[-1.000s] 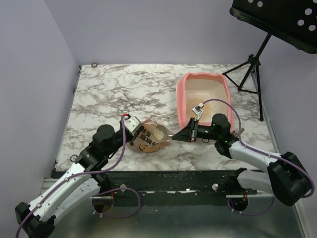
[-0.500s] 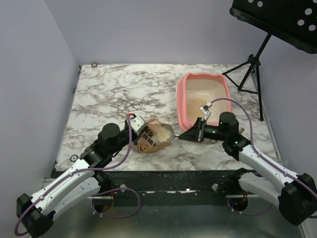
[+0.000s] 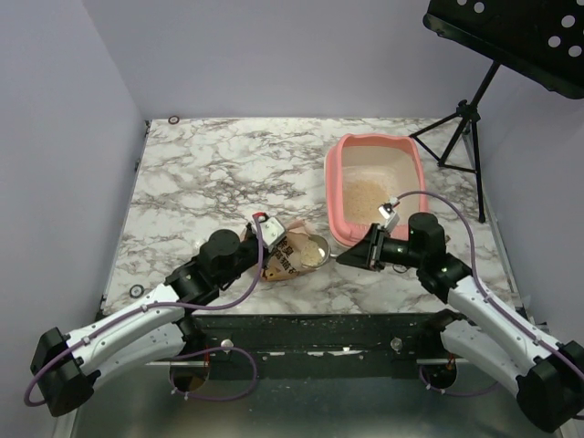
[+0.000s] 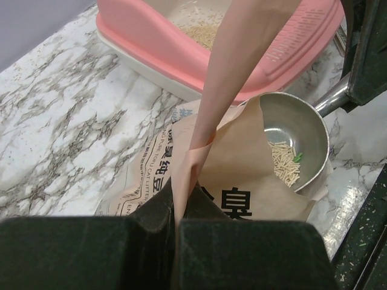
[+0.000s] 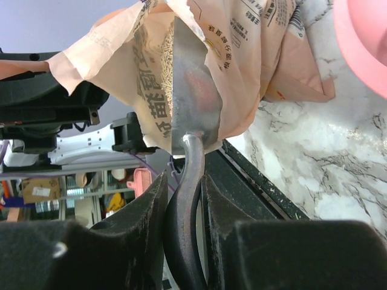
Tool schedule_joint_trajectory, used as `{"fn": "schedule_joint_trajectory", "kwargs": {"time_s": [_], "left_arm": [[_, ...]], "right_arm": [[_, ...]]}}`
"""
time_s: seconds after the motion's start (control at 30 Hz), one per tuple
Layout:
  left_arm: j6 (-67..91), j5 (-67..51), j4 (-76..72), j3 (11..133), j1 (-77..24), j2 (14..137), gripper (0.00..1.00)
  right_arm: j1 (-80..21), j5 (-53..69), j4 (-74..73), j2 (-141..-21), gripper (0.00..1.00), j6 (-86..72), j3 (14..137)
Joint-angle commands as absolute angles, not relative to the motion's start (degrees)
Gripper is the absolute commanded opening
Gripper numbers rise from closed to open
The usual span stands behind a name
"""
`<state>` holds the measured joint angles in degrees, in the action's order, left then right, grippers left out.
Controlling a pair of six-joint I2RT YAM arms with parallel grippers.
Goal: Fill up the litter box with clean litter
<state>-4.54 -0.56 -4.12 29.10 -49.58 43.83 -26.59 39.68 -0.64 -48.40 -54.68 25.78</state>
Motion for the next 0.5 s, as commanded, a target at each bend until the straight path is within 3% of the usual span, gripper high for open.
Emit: {"fn": "schedule_joint_trajectory", "kwargs": {"time_s": [0.0, 0.47], "left_arm": [[-3.43, 2.98, -9.58, 29.53, -52.82, 45.52, 0.00], [-3.96, 7.64, -9.84, 29.18, -54.67, 44.30, 0.00]], "right_arm": [[-25.67, 35.34, -5.35, -44.92, 0.00, -56.16, 28.30], [-24.17, 32.52, -4.75, -33.50, 0.00, -59.58, 21.72]]}}
